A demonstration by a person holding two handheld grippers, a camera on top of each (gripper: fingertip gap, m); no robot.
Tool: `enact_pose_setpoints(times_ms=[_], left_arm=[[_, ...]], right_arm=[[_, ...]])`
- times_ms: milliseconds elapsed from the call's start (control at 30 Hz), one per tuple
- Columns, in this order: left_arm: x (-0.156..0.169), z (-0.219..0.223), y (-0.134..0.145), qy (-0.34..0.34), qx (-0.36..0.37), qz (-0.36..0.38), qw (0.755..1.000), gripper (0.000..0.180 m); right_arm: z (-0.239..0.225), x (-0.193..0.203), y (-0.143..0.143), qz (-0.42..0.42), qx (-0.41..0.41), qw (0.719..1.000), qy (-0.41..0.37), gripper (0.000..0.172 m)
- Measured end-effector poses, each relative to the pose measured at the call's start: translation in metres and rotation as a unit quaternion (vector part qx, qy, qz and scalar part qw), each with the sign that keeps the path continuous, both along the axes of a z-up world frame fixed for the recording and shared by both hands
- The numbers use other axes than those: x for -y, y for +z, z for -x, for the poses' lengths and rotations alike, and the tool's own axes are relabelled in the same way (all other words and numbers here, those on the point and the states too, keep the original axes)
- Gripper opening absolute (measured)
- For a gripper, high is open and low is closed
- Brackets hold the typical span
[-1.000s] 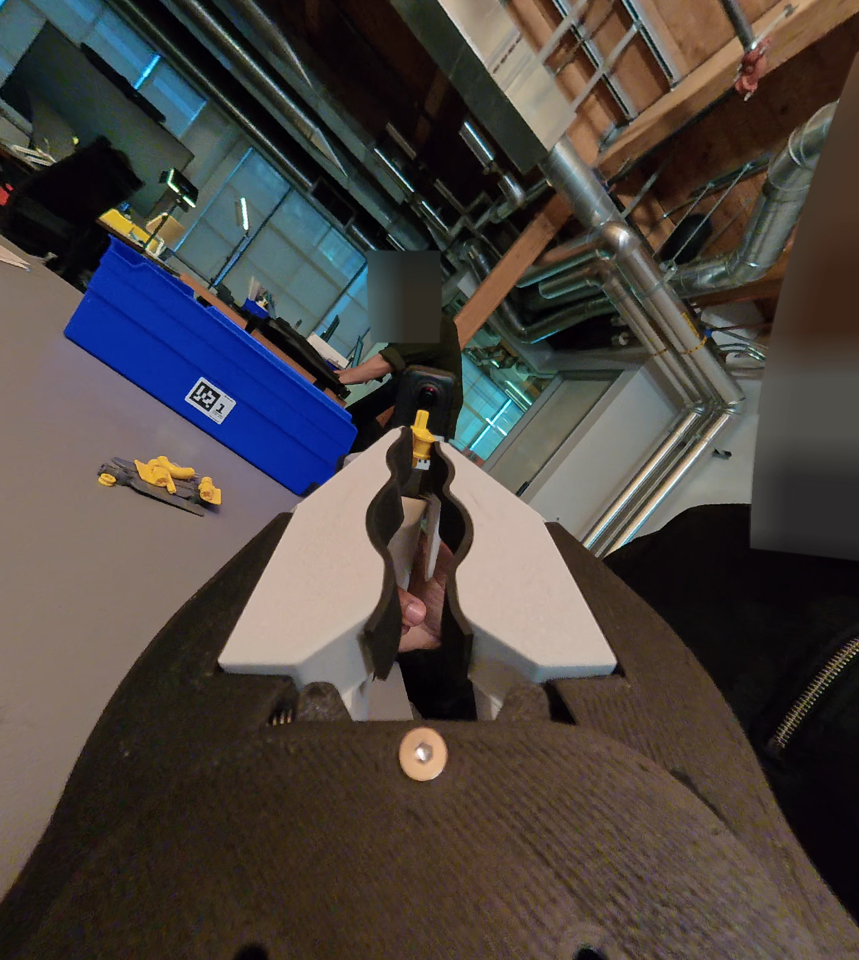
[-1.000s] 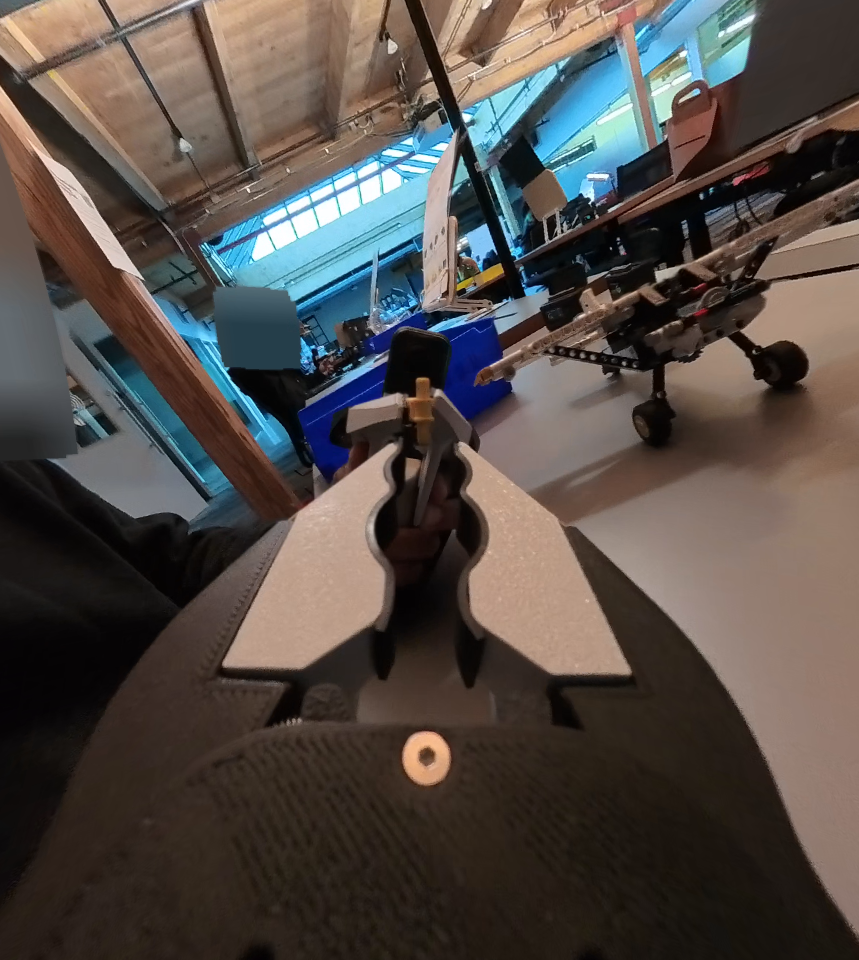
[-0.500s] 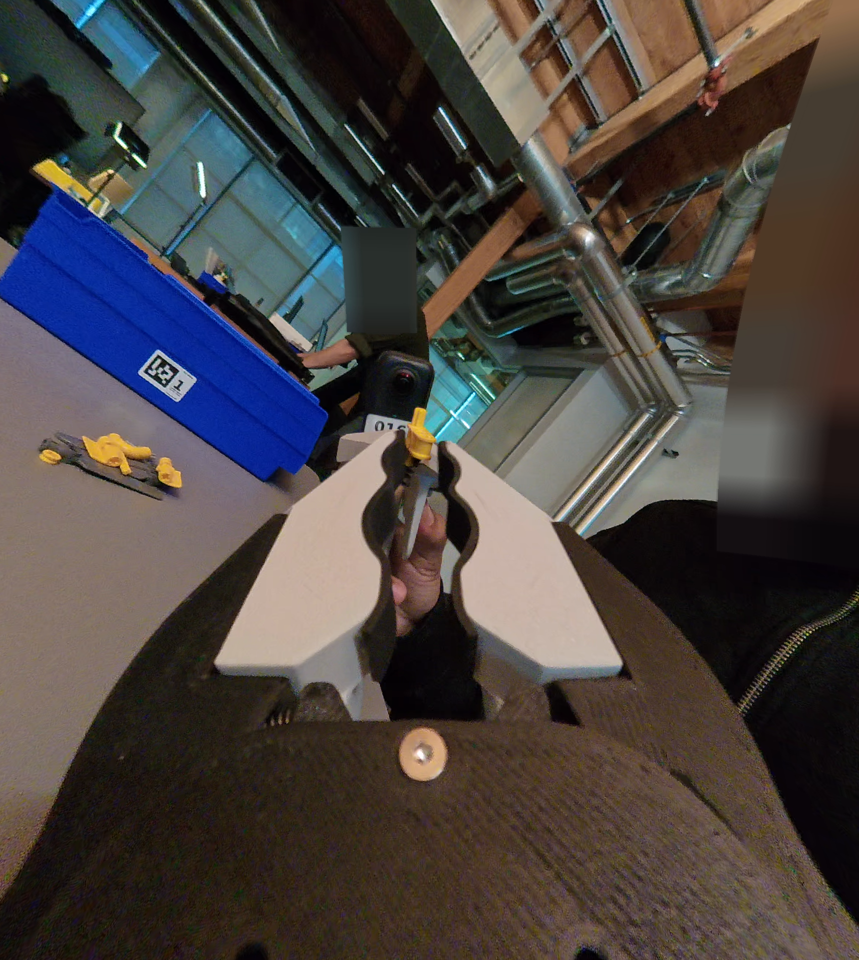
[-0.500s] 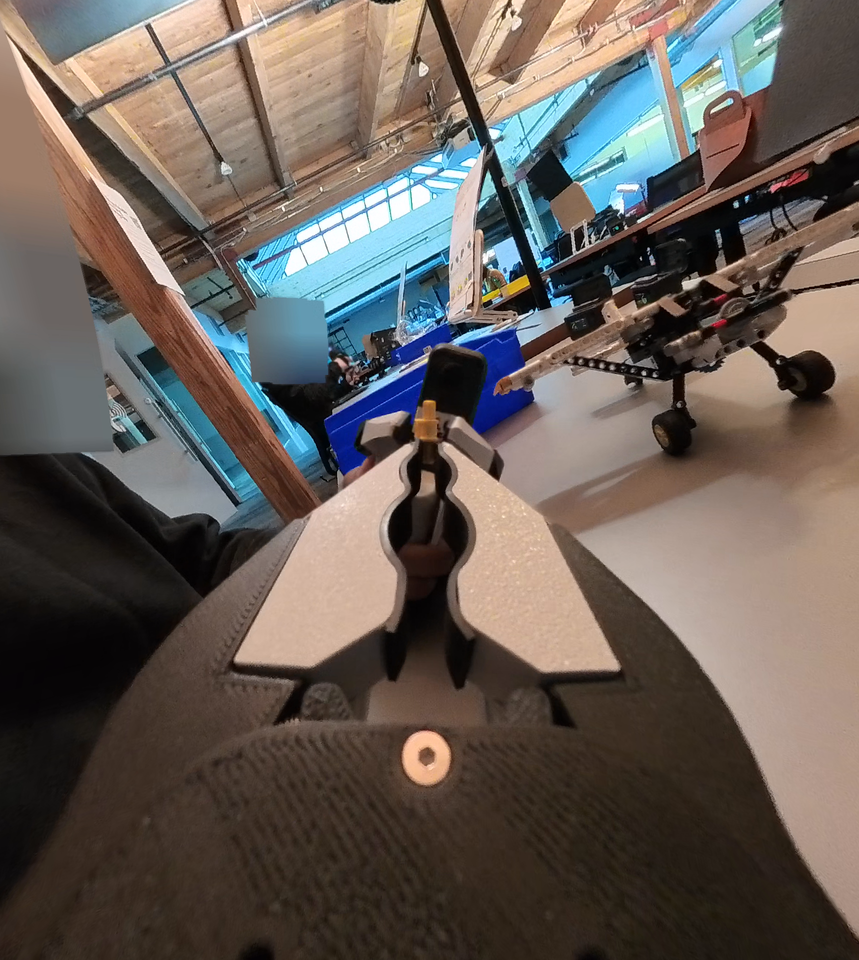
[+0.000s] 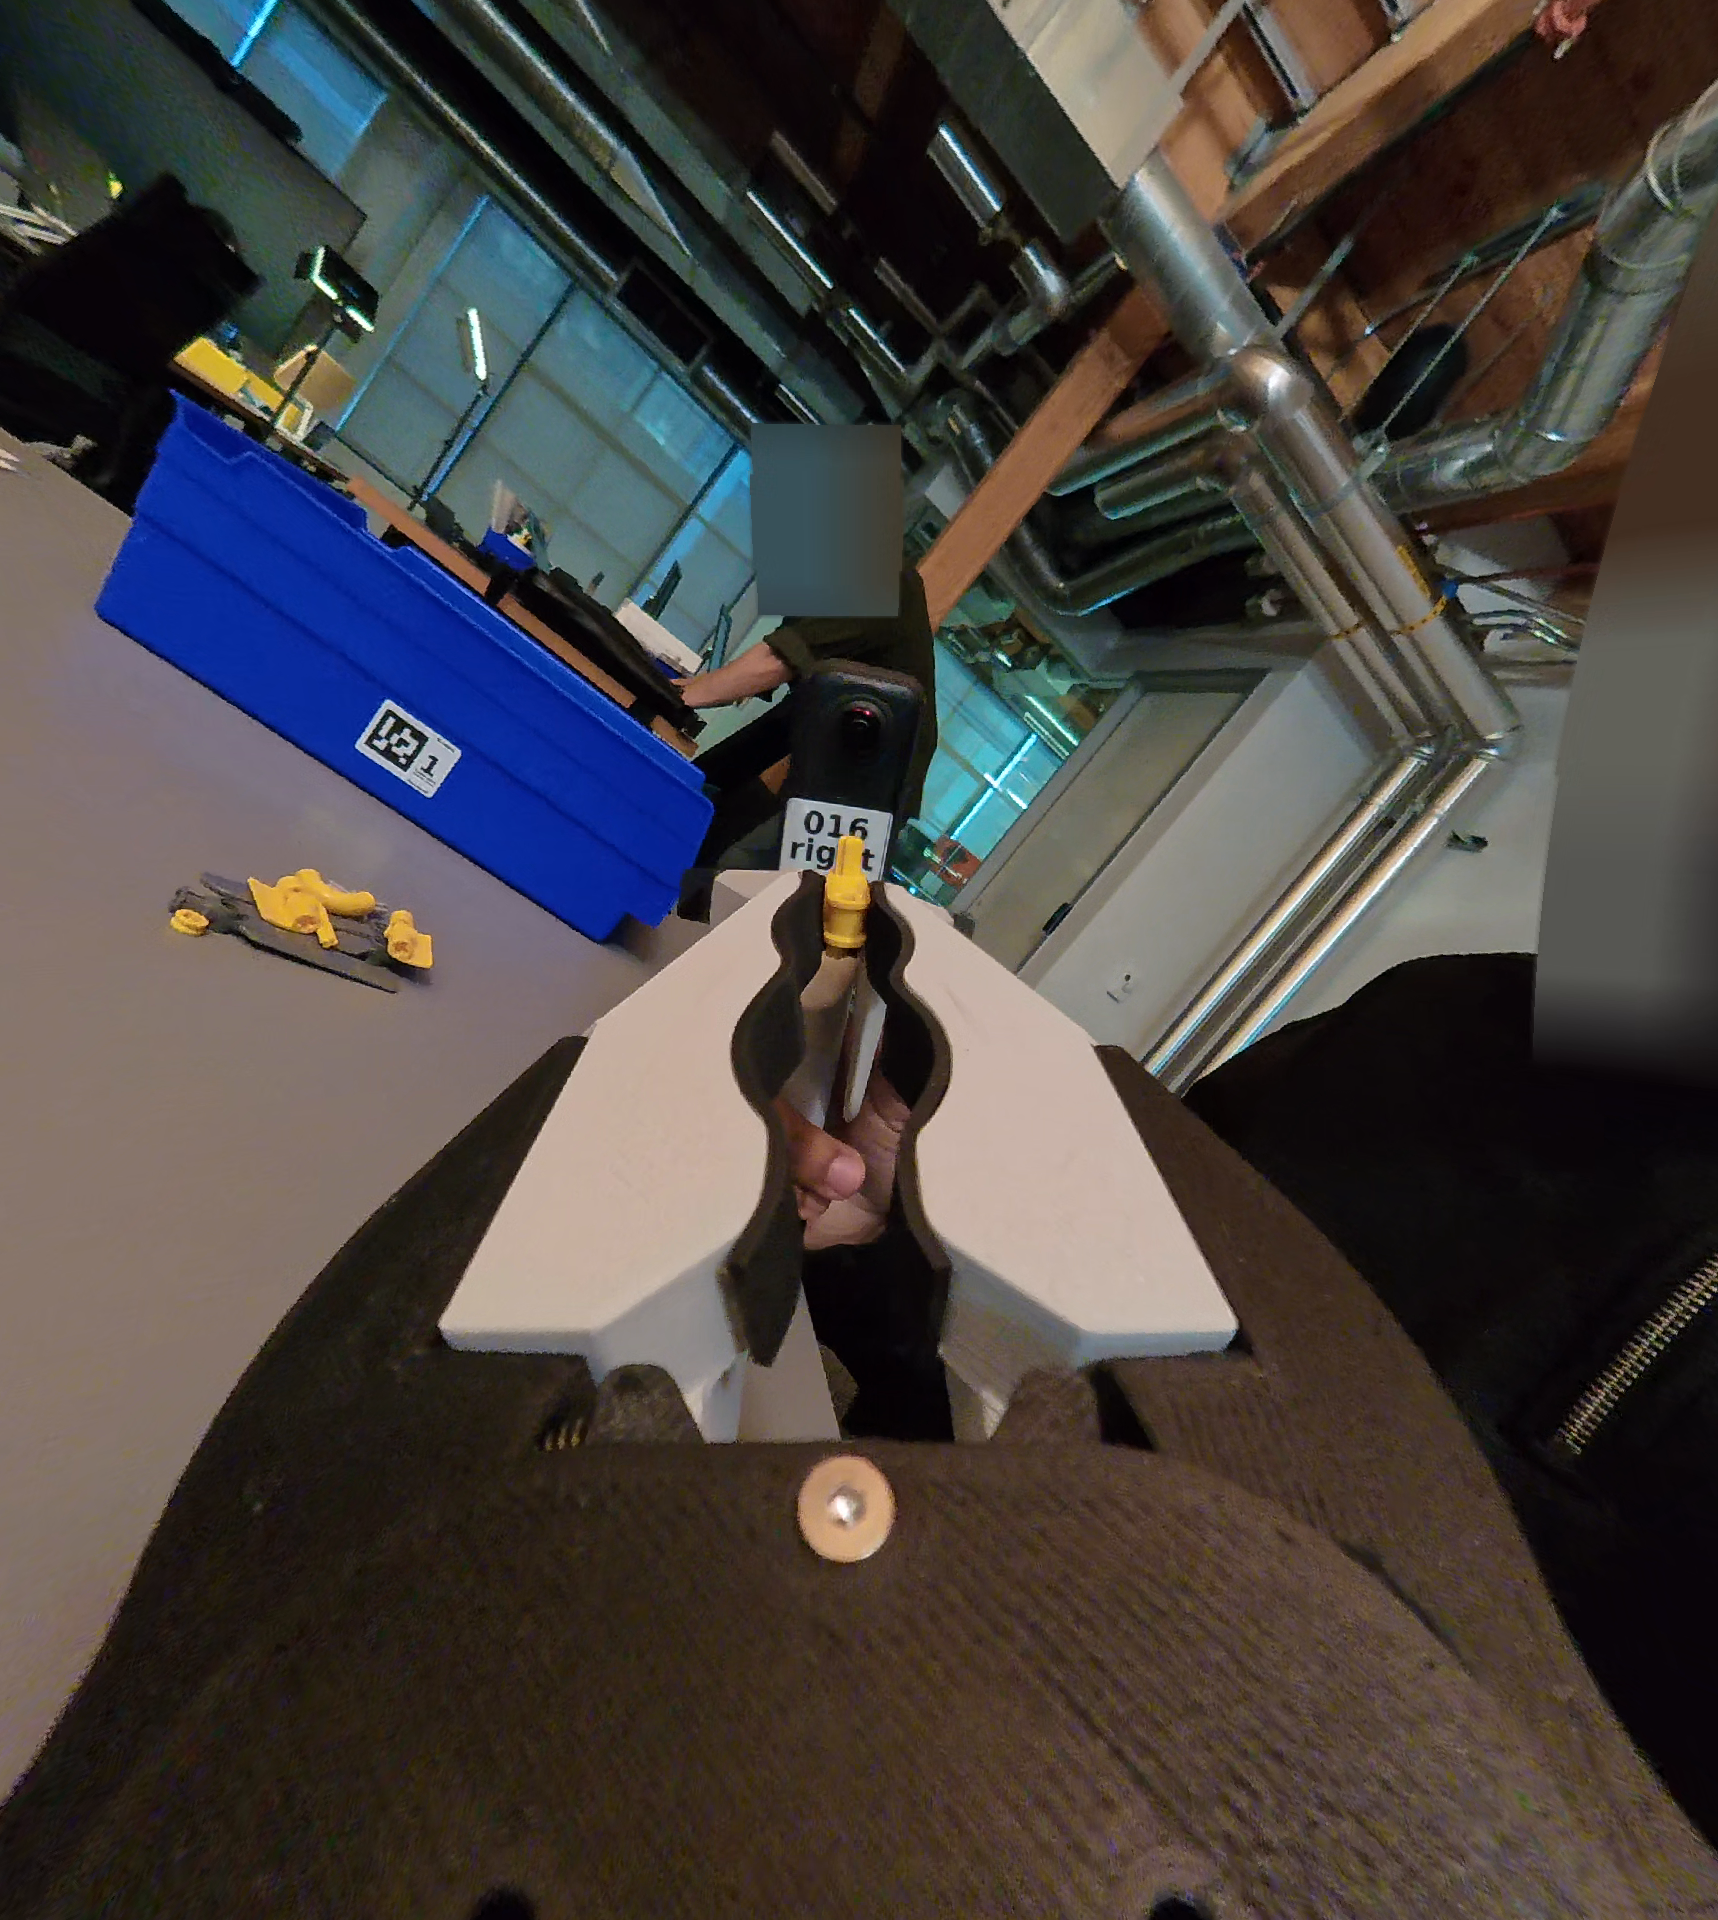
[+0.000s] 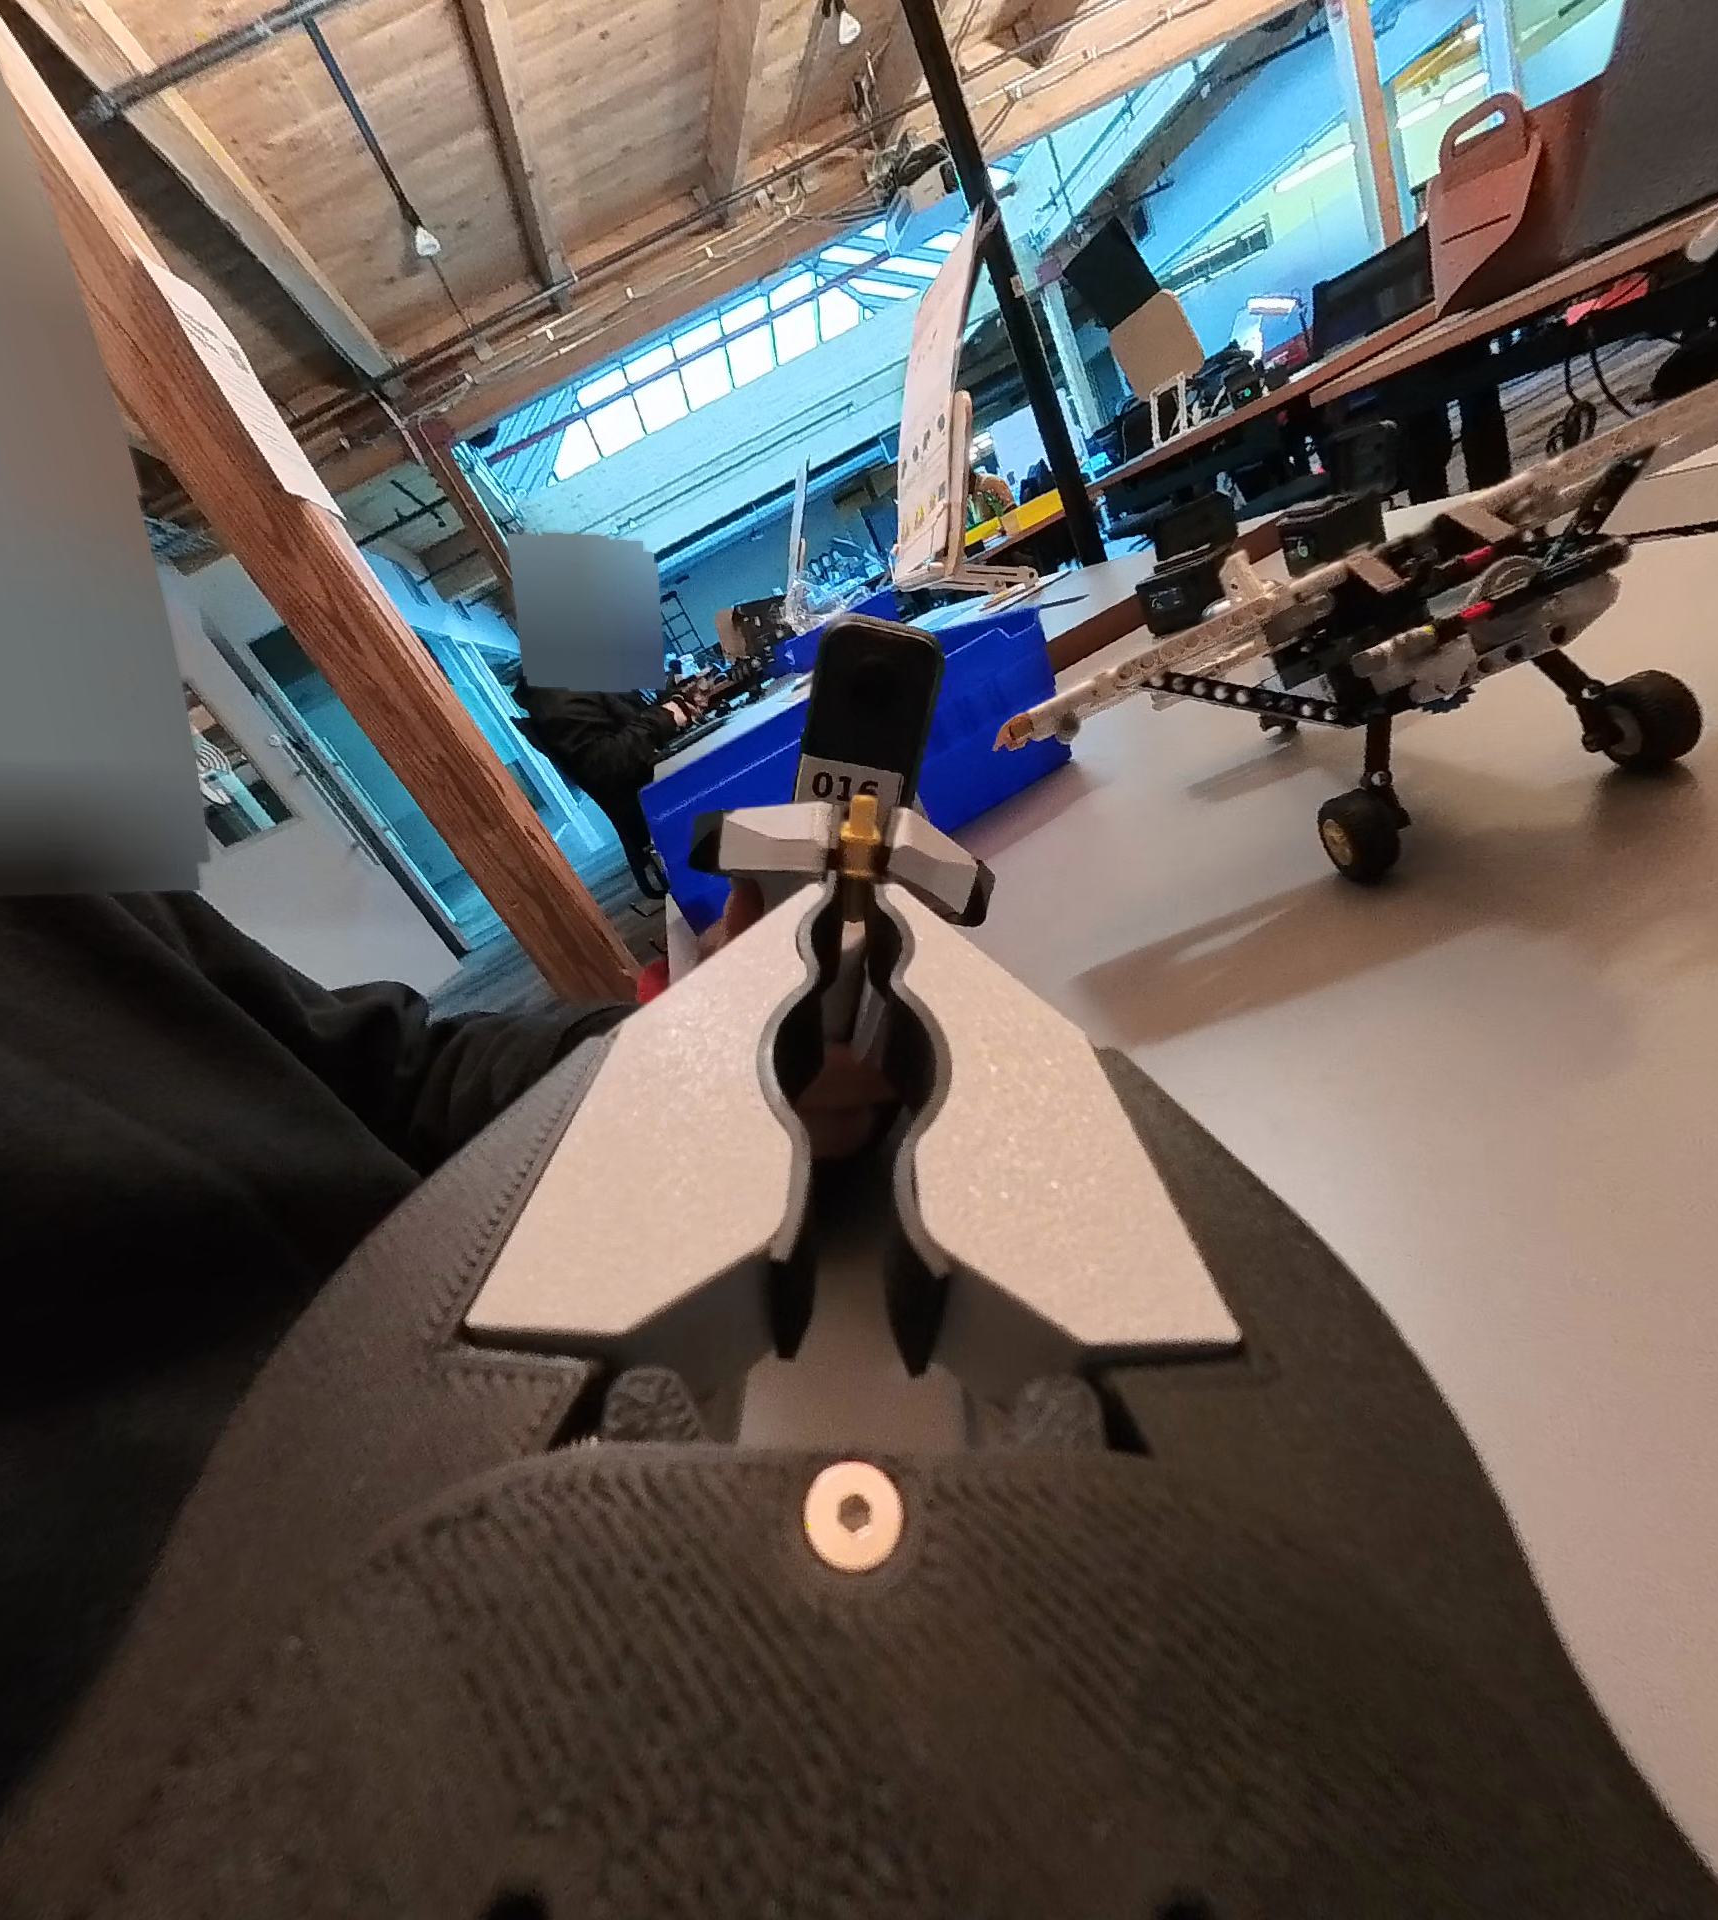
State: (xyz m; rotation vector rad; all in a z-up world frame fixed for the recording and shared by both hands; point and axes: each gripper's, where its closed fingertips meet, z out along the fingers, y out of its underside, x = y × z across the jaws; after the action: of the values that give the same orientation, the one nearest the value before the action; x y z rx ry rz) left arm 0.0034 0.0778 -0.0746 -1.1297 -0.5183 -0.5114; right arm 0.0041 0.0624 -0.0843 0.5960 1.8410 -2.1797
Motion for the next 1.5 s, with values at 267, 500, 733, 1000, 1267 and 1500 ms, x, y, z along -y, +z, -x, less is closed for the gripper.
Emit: enact_pose_setpoints(times_ms=[267, 500, 733, 1000, 1267, 1500], left_arm=[[0.001, -0.001, 0.001, 0.010, -0.014, 0.006, 1.000, 0.002], [0.004, 0.000, 0.004, 0.024, -0.023, 0.003, 0.999, 0.002], [0.006, 0.001, 0.005, 0.025, -0.017, -0.006, 1.000, 0.001], [0.007, 0.002, 0.007, 0.023, -0.013, -0.015, 1.000, 0.001], [0.009, 0.002, 0.008, 0.023, -0.013, -0.024, 0.999, 0.001], [0.009, 0.001, 0.012, 0.018, -0.017, -0.036, 0.999, 0.002]], right_arm=[[-0.003, 0.002, -0.002, -0.020, -0.019, 1.000, -0.003, 0.002], [-0.003, 0.005, -0.001, -0.017, -0.022, 1.000, -0.004, 0.002], [-0.003, 0.008, -0.003, -0.023, -0.024, 0.999, -0.007, 0.002], [-0.004, 0.009, -0.004, -0.029, -0.028, 0.999, -0.008, 0.002], [-0.004, 0.011, -0.003, -0.031, -0.012, 0.999, -0.006, 0.002], [-0.005, 0.010, 0.002, -0.019, 0.002, 1.000, 0.002, 0.002]])
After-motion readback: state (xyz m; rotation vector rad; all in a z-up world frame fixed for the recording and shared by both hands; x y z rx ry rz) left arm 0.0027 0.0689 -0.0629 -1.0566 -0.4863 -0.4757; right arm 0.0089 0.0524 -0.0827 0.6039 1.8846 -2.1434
